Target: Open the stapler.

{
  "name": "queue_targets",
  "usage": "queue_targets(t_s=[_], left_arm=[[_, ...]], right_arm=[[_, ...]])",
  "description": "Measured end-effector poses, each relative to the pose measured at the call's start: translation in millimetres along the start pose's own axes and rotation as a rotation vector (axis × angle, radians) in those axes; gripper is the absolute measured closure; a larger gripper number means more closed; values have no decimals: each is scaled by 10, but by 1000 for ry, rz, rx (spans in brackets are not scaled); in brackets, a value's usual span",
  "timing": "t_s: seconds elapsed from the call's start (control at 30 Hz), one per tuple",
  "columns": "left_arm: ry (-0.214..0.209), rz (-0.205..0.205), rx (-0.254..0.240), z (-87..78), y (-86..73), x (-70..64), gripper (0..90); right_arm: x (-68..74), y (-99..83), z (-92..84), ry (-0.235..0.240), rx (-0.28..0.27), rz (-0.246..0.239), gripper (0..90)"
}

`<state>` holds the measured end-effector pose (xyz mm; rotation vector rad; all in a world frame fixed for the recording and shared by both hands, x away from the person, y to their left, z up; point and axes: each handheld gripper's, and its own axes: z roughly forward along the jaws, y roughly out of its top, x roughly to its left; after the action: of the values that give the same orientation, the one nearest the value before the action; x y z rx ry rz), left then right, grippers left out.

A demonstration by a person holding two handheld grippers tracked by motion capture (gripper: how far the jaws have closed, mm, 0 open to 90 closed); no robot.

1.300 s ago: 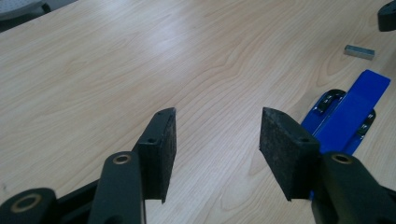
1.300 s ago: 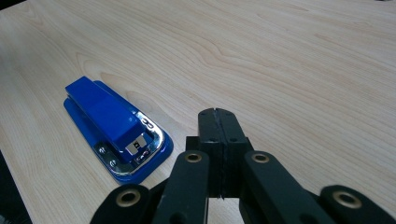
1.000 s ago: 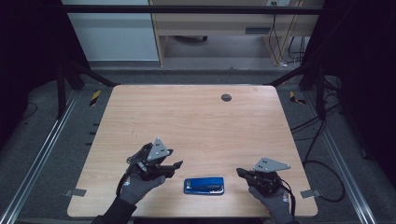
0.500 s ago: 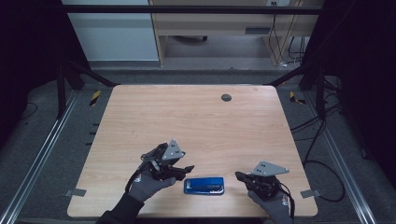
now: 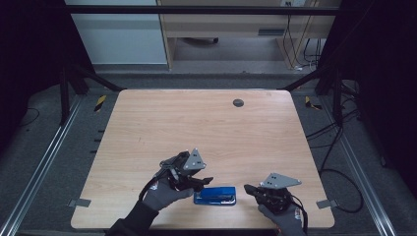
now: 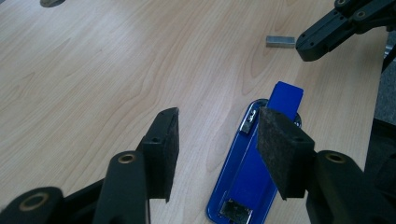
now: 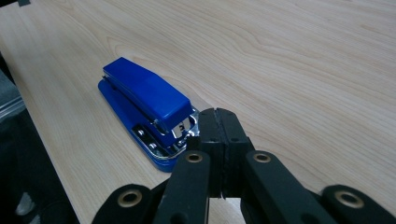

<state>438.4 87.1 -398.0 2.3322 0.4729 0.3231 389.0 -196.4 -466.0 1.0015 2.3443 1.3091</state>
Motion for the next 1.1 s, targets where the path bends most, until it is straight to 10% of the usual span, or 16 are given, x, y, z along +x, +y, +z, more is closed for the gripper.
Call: queue_targets(t_s=[1.1], left_arm=[[-126, 200, 191, 481, 205, -302, 499]], right_arm=[[246, -90, 235, 86, 103, -55, 900]])
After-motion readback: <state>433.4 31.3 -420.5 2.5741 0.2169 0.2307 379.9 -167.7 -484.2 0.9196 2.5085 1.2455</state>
